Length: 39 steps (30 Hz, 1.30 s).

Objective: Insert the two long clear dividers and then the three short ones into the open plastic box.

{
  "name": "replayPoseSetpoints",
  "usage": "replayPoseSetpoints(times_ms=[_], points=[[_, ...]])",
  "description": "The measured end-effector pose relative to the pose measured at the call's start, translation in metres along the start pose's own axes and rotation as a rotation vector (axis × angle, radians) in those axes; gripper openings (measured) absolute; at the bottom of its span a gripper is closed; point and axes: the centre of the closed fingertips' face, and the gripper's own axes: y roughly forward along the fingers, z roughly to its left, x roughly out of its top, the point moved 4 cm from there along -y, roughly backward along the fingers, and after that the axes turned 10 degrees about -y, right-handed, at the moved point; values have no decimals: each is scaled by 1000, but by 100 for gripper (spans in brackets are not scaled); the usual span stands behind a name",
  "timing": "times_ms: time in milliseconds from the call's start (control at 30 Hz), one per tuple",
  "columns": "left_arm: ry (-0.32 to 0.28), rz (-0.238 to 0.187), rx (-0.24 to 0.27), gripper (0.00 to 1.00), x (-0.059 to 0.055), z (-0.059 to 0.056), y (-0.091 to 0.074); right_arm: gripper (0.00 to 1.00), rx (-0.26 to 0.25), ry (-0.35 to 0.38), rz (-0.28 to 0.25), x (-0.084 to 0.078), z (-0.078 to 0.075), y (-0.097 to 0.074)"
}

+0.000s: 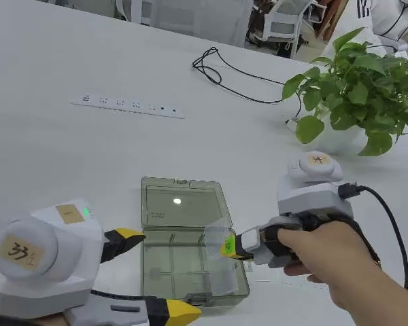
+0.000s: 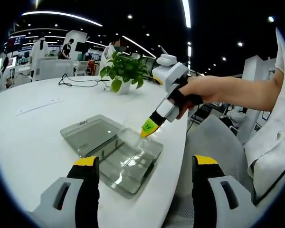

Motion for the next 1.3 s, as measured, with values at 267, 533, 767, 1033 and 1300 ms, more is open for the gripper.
replayPoseSetpoints(times_ms=[267, 533, 767, 1033, 1300], points=[[-3, 0, -9, 81, 1, -2, 2, 6, 6, 21, 6, -1, -1, 1], [-7, -11, -9, 81, 3, -1, 3, 6, 15, 16, 30, 6, 4, -4], [-16, -12, -9, 81, 2, 0, 2, 6, 9, 27, 78, 3, -2, -1], [-21, -12, -10, 80, 2, 0, 3, 6, 5, 21, 94, 1, -3, 4], [-23, -8, -12, 80, -1, -1, 3, 6, 0, 27, 92, 1, -4, 7]])
